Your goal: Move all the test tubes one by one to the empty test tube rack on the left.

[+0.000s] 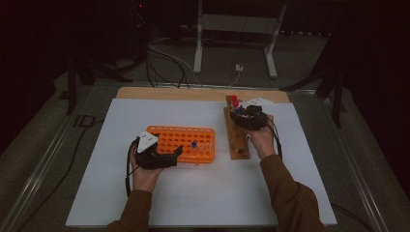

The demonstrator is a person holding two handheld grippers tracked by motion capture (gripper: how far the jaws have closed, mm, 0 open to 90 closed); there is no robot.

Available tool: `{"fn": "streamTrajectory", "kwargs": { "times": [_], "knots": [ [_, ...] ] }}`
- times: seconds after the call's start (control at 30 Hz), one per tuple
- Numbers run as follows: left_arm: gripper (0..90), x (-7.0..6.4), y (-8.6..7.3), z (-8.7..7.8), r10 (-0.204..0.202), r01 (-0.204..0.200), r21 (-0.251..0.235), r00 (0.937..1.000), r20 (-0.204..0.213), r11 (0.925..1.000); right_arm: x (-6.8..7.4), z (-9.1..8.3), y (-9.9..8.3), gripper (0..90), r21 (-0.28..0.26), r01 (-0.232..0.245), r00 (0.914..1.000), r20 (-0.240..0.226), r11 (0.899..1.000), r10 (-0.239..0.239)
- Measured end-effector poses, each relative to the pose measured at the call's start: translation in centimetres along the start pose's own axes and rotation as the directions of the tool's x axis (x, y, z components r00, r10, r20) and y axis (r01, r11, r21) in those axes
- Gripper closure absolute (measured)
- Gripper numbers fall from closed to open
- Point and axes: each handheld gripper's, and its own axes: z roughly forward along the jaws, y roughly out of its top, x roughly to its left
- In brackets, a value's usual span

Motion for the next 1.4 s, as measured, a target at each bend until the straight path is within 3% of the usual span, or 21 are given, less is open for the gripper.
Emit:
{"fn": "streamTrajectory", "kwargs": {
  "times": [0.13,0.5,0.8,1.4],
  "knots": [
    [0.4,0.1,0.0,0.0,-0.005,0.005,0.000,1.0000,0.001,1.0000,0.1,0.5,-0.1,66.9,0.004,0.006,0.9999,0.015,1.000,-0.006],
    [0.4,0.0,0.0,0.0,-0.008,0.008,0.001,1.0000,0.003,1.0000,0.0,1.5,-0.4,75.2,0.033,0.008,0.9986,0.052,0.999,-0.010],
    [0.4,0.0,-0.1,0.0,-0.005,0.005,0.001,1.0000,0.003,1.0000,0.1,1.2,-0.4,76.4,0.020,-0.001,0.9976,0.069,1.000,0.000],
    [0.4,0.0,-0.1,0.0,-0.007,0.007,0.003,1.0000,0.003,1.0000,0.2,-1.1,0.7,76.5,-0.042,0.016,0.9970,0.076,0.999,-0.012]
  ]
}}
